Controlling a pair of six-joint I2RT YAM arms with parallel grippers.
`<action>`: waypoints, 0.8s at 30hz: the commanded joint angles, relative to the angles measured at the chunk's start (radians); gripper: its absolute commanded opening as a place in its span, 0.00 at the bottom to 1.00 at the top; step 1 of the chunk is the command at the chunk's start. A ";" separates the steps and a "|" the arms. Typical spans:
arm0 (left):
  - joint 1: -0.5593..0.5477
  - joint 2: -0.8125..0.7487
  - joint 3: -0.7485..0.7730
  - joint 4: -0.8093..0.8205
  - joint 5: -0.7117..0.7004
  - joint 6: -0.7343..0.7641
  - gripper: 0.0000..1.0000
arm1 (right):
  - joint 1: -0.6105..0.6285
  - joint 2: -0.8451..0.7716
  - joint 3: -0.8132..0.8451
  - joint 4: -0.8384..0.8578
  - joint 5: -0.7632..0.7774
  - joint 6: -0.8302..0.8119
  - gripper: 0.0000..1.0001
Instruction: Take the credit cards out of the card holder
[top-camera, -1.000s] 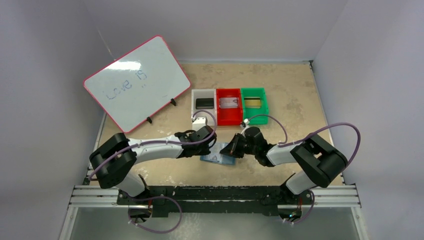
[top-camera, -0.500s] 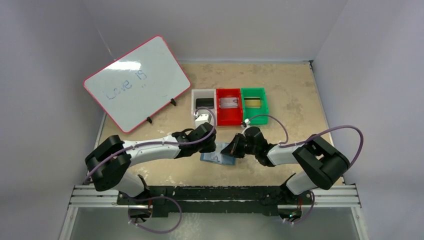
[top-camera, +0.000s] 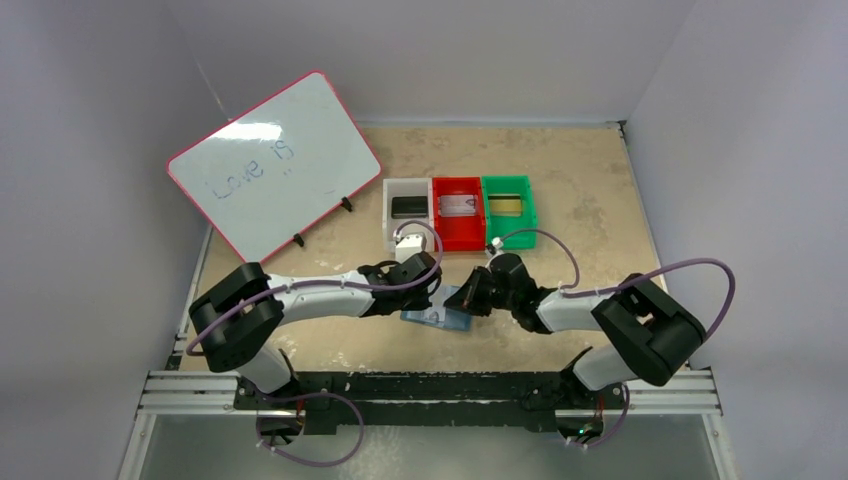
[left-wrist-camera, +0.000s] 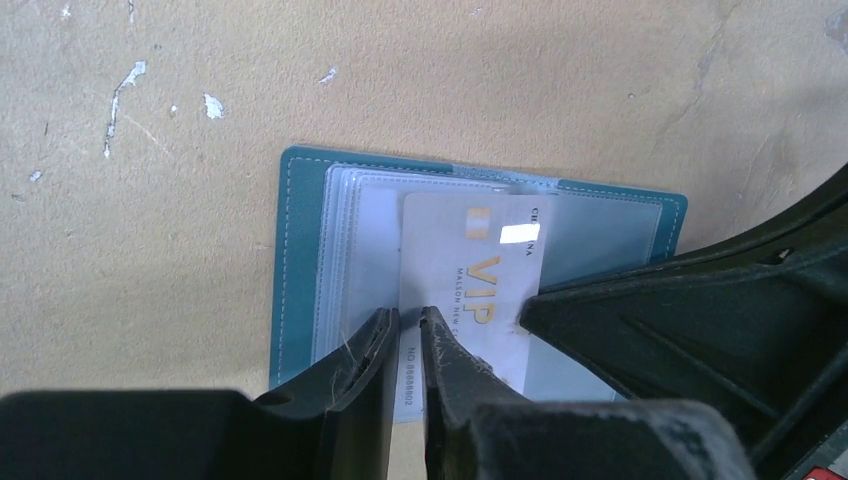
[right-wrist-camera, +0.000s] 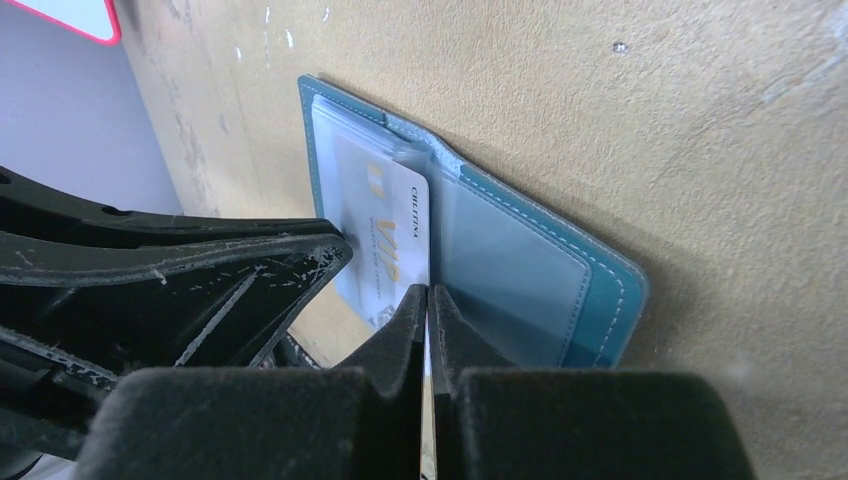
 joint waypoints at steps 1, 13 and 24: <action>-0.004 0.026 -0.002 -0.077 -0.049 -0.007 0.14 | -0.004 -0.038 0.009 -0.052 0.057 -0.009 0.00; -0.011 0.040 0.010 -0.076 -0.031 0.004 0.10 | -0.004 0.002 0.011 0.018 0.008 -0.002 0.27; -0.014 0.038 0.010 -0.081 -0.032 0.006 0.07 | -0.005 0.047 -0.013 0.152 -0.042 0.029 0.24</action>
